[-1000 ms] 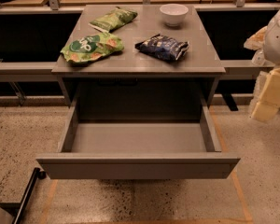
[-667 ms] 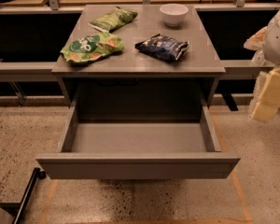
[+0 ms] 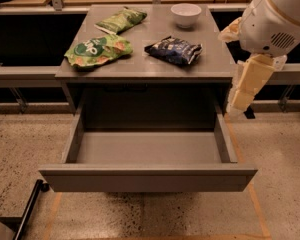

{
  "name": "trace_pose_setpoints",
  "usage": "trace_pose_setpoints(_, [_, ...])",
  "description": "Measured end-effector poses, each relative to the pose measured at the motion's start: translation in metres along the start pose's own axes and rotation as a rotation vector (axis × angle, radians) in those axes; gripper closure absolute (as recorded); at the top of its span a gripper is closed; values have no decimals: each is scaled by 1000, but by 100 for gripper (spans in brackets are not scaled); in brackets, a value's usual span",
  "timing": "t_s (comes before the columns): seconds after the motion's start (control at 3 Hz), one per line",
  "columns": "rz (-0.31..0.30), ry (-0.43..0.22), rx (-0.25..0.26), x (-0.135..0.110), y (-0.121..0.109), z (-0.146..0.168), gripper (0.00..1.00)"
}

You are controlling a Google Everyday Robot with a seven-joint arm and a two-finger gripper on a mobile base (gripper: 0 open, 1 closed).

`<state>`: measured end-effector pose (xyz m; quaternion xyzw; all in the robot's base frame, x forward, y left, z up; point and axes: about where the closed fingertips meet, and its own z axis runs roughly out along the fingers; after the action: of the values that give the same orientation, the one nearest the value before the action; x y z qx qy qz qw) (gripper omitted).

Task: Place green rice chip bag into top drawer

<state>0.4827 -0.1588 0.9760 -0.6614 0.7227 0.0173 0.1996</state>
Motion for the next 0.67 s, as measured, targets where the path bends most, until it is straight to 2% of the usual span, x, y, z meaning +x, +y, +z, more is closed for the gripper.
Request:
trace_pose_setpoints(0.33, [-152,-102,-7,-72,-30,9,0])
trace_pose_setpoints(0.67, [-152,-102,-7,-72,-30,9,0])
